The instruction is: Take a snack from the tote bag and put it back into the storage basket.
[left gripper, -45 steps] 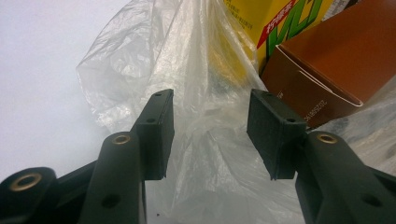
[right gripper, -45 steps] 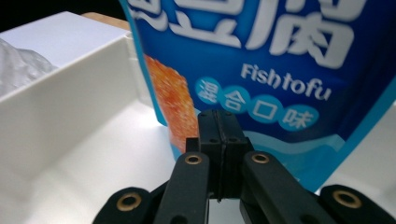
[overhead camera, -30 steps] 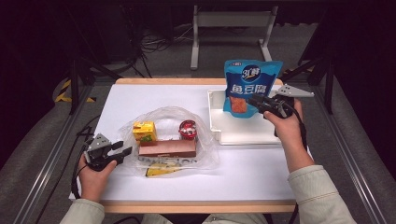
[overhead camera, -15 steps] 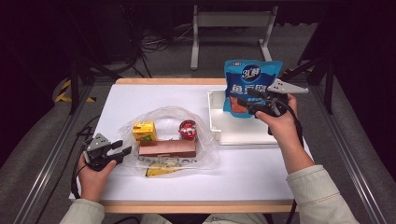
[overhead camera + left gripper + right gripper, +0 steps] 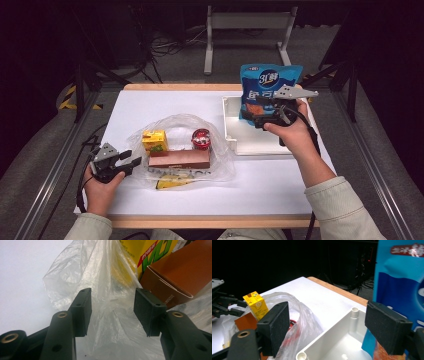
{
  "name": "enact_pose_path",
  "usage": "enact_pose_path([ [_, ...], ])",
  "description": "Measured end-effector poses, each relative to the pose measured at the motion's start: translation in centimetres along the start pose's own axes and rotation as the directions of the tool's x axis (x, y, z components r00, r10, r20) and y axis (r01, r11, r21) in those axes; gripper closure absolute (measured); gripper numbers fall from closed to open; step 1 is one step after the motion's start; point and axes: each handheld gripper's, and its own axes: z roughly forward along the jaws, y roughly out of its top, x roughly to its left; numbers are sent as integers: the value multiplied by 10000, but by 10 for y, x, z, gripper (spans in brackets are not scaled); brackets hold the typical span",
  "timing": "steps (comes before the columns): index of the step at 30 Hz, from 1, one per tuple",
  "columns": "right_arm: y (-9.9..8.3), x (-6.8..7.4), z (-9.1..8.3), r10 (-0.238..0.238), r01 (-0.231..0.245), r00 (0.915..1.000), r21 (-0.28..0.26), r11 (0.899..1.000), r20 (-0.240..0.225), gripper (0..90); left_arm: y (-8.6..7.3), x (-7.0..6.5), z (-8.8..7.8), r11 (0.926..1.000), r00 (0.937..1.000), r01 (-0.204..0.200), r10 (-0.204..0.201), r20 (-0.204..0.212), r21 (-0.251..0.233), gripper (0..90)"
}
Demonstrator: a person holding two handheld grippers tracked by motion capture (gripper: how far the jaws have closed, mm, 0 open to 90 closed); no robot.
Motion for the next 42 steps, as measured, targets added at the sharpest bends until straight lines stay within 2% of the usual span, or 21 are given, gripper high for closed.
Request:
enact_pose_path([
  [5, 4, 8, 6, -200, 201, 9993, 32, 9998, -305, 212, 0, 0, 0, 10000, 10000, 17, -17, 1, -42, 489],
  [9, 7, 14, 12, -105, 113, 9985, 148, 9998, -534, 201, 0, 0, -1, 10000, 10000, -14, 14, 13, -75, 488],
  [13, 9, 20, 19, -287, 295, 9967, 98, 9995, -758, 166, -2, -1, -3, 9999, 10000, -50, 50, 10, -95, 487],
  [18, 13, 28, 30, -449, 449, 9920, -22, 9990, -1178, 147, -6, -1, -11, 9997, 9999, -110, 111, 25, -222, 482],
  [27, 18, 42, 52, -725, 739, 9842, 25, 9973, -1615, 157, -14, -3, -20, 9995, 10000, -15, 17, 46, -305, 475],
  [30, 20, 50, 65, -860, 896, 9758, 87, 9959, -2009, 164, -16, -3, -23, 9994, 9999, -14, 17, 99, -359, 462],
  [36, 23, 62, 81, -1069, 1143, 9655, 173, 9933, -2373, 169, -19, -2, -26, 9994, 10000, -25, 27, 53, -346, 461],
  [38, 25, 66, 87, -1417, 1508, 9549, 152, 9884, -2610, 211, -20, -1, -28, 9995, 10000, -38, 40, 47, -326, 459],
  [42, 27, 74, 98, -1697, 1840, 9389, 200, 9827, -2993, 270, -22, 0, -29, 9995, 10000, 0, 0, -8, -321, 459],
])
